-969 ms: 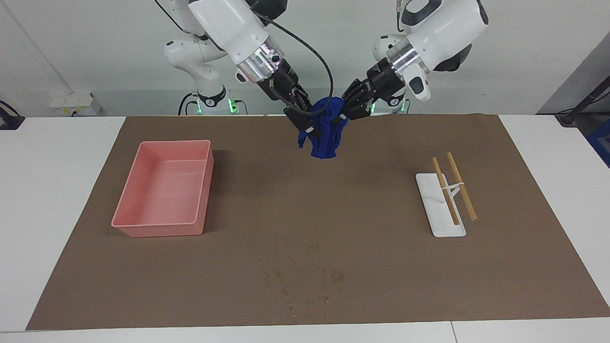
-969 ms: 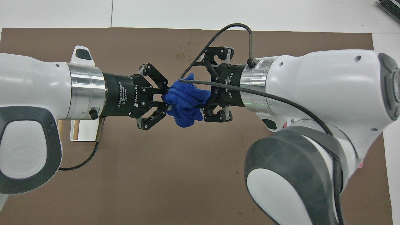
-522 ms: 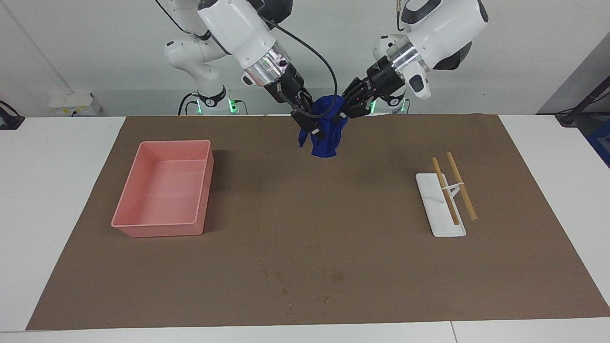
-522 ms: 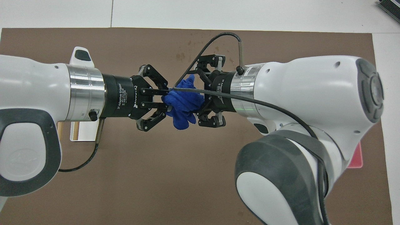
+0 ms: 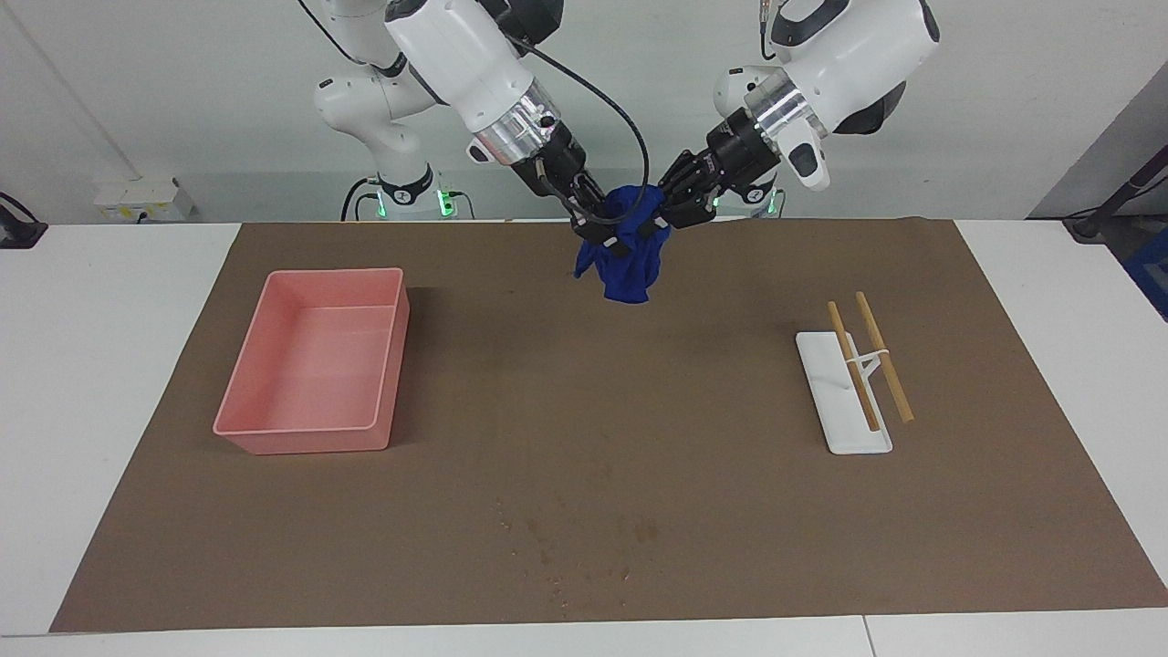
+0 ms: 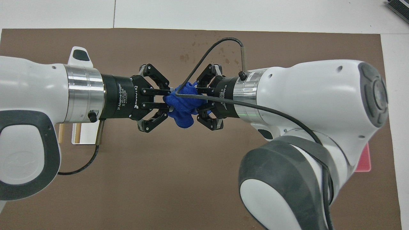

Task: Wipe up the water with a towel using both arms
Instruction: 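Grasp the cloth with the right gripper while the left gripper opens, then carry the cloth into the pink bin while the left gripper withdraws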

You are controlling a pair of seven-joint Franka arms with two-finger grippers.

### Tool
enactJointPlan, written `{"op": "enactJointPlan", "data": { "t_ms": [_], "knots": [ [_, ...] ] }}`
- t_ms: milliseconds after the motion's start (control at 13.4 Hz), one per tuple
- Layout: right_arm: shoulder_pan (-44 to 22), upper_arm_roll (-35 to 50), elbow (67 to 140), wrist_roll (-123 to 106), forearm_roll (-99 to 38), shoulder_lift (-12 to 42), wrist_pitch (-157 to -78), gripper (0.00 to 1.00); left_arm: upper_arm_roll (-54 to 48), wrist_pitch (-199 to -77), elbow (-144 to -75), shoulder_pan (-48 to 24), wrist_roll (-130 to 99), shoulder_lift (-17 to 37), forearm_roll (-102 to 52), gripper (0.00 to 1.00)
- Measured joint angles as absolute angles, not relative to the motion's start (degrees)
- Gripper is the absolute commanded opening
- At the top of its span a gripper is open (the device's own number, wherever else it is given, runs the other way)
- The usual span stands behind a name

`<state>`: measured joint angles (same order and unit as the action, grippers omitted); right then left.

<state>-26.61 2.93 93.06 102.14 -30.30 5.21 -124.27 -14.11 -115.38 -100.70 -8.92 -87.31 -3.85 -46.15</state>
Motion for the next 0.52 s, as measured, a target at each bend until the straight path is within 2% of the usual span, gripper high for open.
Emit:
{"op": "enactJointPlan", "data": {
  "t_ms": [75,149,224,522],
  "knots": [
    [-26.61,2.93,93.06,102.14,-30.27,5.2,-124.27,0.0,-14.11,-115.38,-100.7,-8.92,-87.31,-3.86,-46.16,0.0],
    [-26.61,2.93,93.06,102.06,-30.2,5.19,-124.26,0.0,-14.11,-115.38,-100.7,-8.92,-87.31,-3.86,-46.16,0.28],
    [-26.62,2.93,93.06,101.53,-30.07,5.16,-124.26,0.0,-14.11,-115.38,-100.7,-8.92,-87.31,-3.86,-46.16,0.99],
    [-26.22,2.66,93.05,98.53,-25.85,4.99,-122.62,0.0,-14.04,-115.35,-100.7,-8.92,-87.44,-3.97,-46.27,1.0]
  ]
}}
